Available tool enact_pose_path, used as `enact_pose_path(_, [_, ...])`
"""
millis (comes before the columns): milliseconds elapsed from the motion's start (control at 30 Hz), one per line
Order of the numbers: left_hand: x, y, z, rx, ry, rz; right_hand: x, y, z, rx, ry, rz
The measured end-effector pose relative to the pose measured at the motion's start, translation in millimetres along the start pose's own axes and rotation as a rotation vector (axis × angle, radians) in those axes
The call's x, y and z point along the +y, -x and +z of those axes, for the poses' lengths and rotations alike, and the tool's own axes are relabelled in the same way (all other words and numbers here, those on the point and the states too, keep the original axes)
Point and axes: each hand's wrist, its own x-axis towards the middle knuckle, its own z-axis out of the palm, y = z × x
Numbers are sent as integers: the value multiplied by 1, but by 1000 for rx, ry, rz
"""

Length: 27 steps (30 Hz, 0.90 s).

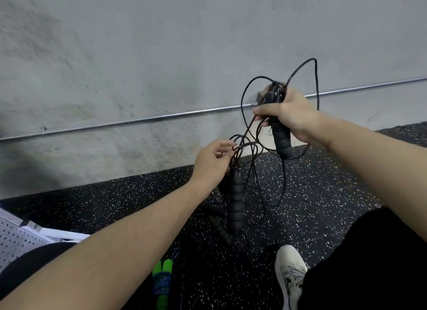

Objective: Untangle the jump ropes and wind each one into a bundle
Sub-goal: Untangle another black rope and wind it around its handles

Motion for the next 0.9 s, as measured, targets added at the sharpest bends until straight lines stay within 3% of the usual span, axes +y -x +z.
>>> enact_pose_path(167, [9,4,7,-220,-131,-80,5,2,-5,35,22,15])
enact_pose_path(367, [5,4,6,-245,-76,-256,-1,4,-1,34,-20,-56])
enact_pose_path(667, [1,-3,3,-284,-494,32,-11,4,-12,98,-112,-90])
enact_pose_path(767, [-4,-1,6,-382,-448,130,-15,3,-15,141,-209,-58])
enact_pose_path(900, [-12,-1,21,-329,-345,107,-12,7,-10,50,-295,-5])
